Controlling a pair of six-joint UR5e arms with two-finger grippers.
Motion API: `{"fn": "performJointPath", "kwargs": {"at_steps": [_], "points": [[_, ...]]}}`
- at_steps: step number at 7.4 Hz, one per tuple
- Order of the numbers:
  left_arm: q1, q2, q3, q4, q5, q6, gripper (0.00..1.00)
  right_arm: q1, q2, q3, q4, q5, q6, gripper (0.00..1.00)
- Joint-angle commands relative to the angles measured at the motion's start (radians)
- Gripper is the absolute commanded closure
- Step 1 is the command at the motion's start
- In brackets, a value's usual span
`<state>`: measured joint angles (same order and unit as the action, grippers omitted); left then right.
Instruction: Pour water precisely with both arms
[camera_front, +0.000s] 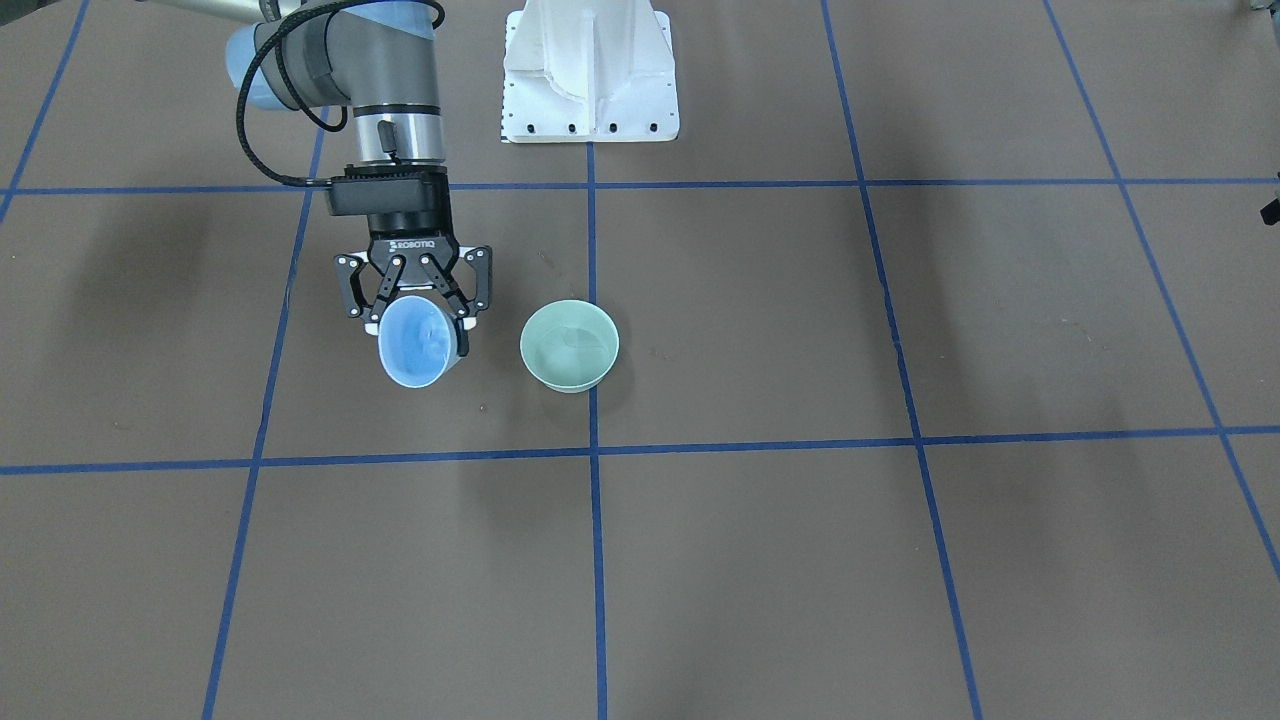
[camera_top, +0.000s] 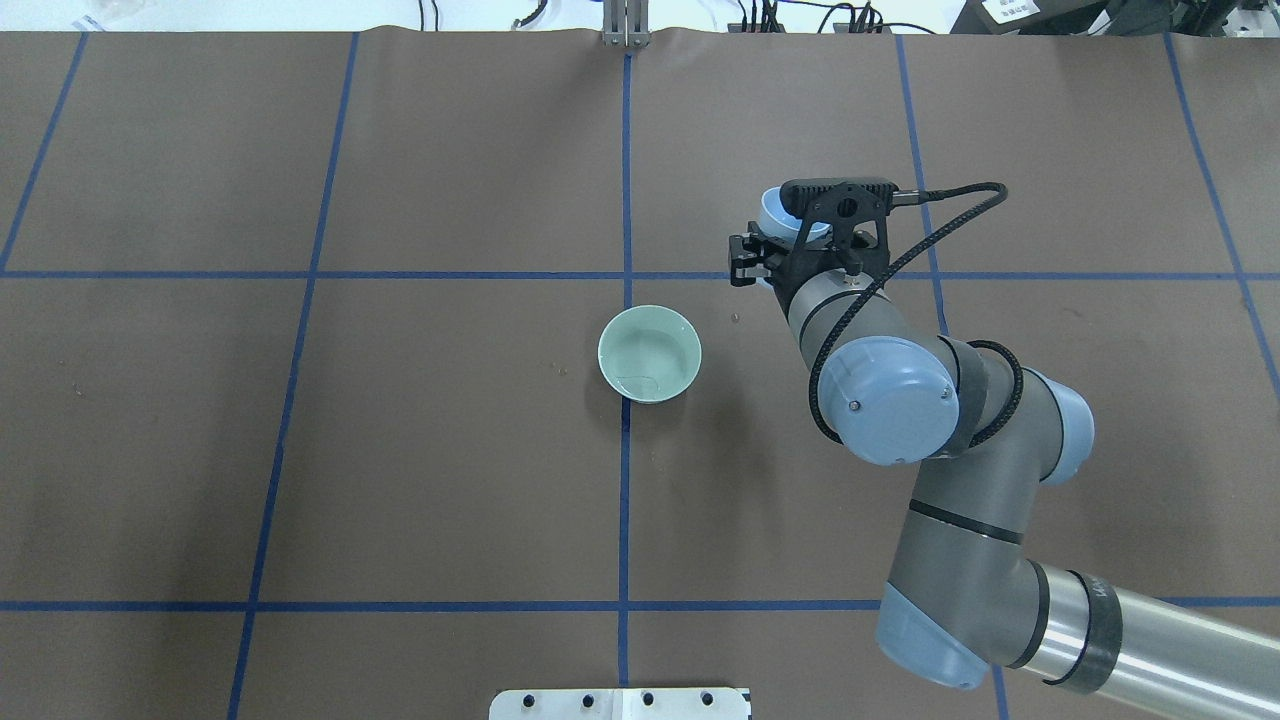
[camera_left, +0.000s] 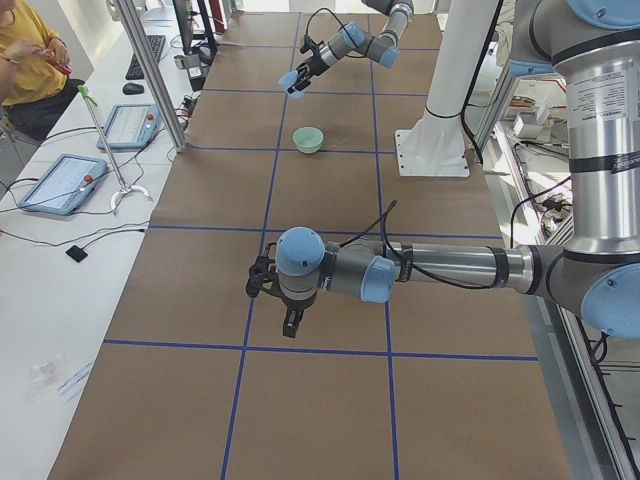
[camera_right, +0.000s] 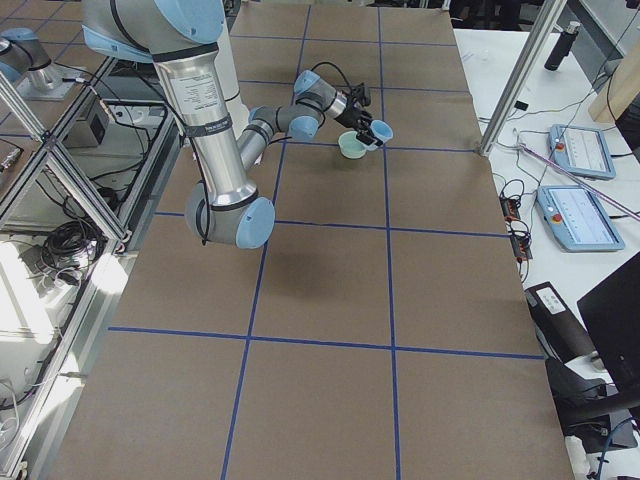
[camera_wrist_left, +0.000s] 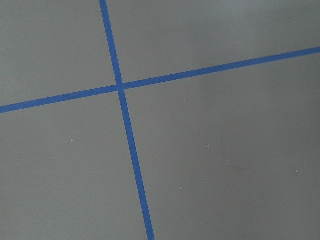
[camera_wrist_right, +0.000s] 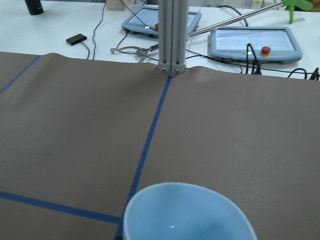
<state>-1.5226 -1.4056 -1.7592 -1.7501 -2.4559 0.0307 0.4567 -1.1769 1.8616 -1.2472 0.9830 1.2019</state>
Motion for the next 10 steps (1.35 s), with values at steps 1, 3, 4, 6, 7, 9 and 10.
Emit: {"fn": "performJointPath", "kwargs": {"at_steps": [1,3,4,6,7,9,10], "points": [[-0.001,-0.001,-0.002,0.0,0.0,0.0,0.01,0.032,-0.119,0.001,-0.001,-0.081,0.141,1.0],[-0.001,-0.001,0.0,0.0,0.0,0.0,0.01,0.086,-0.22,0.001,-0.001,-0.095,0.255,1.0],[-0.001,-0.003,0.0,0.0,0.0,0.0,0.01,0.115,-0.263,0.001,-0.001,-0.113,0.255,1.0],[-0.001,-0.003,-0.002,0.0,0.0,0.0,0.01,0.128,-0.369,-0.004,0.002,-0.121,0.257,1.0],[0.001,-0.004,-0.002,0.0,0.0,0.0,0.01,0.128,-0.385,-0.015,0.0,-0.133,0.269,1.0],[0.001,-0.006,0.0,0.0,0.0,0.0,0.01,0.128,-0.399,-0.074,0.008,-0.145,0.375,1.0],[0.001,-0.006,-0.002,0.0,0.0,0.0,0.01,0.126,-0.406,-0.119,0.009,-0.165,0.424,1.0]]}}
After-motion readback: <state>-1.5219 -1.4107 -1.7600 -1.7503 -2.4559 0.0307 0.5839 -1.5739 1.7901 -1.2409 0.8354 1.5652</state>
